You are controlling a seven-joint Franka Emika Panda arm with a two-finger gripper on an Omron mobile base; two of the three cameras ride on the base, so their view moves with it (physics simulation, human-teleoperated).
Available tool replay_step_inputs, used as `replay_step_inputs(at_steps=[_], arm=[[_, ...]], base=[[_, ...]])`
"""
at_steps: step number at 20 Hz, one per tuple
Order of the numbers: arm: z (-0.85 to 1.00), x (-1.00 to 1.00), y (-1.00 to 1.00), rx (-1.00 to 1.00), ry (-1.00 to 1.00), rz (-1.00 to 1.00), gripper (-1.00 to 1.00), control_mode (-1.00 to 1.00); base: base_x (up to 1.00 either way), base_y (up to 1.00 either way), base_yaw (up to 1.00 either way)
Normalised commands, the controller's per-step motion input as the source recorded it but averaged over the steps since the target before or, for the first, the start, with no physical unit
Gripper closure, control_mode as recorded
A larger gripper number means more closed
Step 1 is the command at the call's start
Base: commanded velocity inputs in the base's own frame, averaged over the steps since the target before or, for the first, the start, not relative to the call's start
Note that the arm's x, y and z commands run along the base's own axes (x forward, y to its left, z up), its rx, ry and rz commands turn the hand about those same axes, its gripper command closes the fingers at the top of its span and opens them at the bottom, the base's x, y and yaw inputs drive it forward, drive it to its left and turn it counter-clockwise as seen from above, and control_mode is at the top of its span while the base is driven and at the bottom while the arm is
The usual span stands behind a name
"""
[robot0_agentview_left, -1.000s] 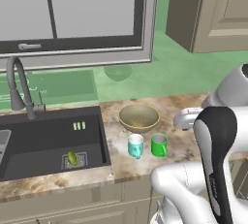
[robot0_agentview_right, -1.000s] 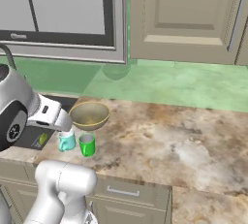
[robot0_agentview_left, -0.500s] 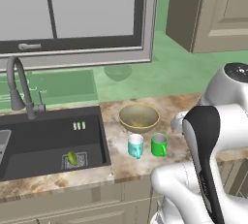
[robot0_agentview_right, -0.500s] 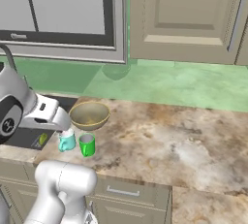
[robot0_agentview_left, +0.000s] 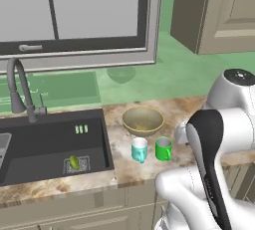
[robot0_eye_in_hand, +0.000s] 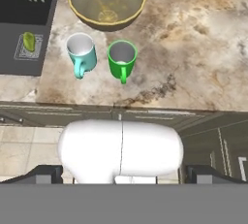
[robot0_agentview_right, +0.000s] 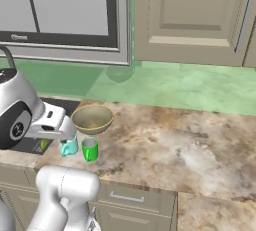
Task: Clear the mugs and bowl far away from the sink.
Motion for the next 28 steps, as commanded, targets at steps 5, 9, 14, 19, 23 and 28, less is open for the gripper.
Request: replay_step_inputs(at_steps=[5, 9, 14, 19, 23, 28], arm=[[-0.19, 0.04, 0.0, 0.0, 0.0, 0.01, -1.0, -1.0], [-0.24, 0.08, 0.0, 0.0, 0.0, 0.02, -1.0, -1.0], [-0.19, 0.09, 0.0, 0.0, 0.0, 0.02, -1.0, -1.0], [-0.22, 0.19, 0.0, 0.0, 0.0, 0.03, -1.0, -1.0], [-0.23, 0.18, -0.01, 0.01, 0.0, 0.03, -1.0, -1.0], [-0.23, 0.12, -0.01, 0.01, 0.0, 0.03, -1.0, -1.0]], base=[[0.0, 0.0, 0.0], [0.0, 0.0, 0.0], [0.0, 0.0, 0.0], [0.0, 0.0, 0.0], [0.0, 0.0, 0.0], [0.0, 0.0, 0.0]])
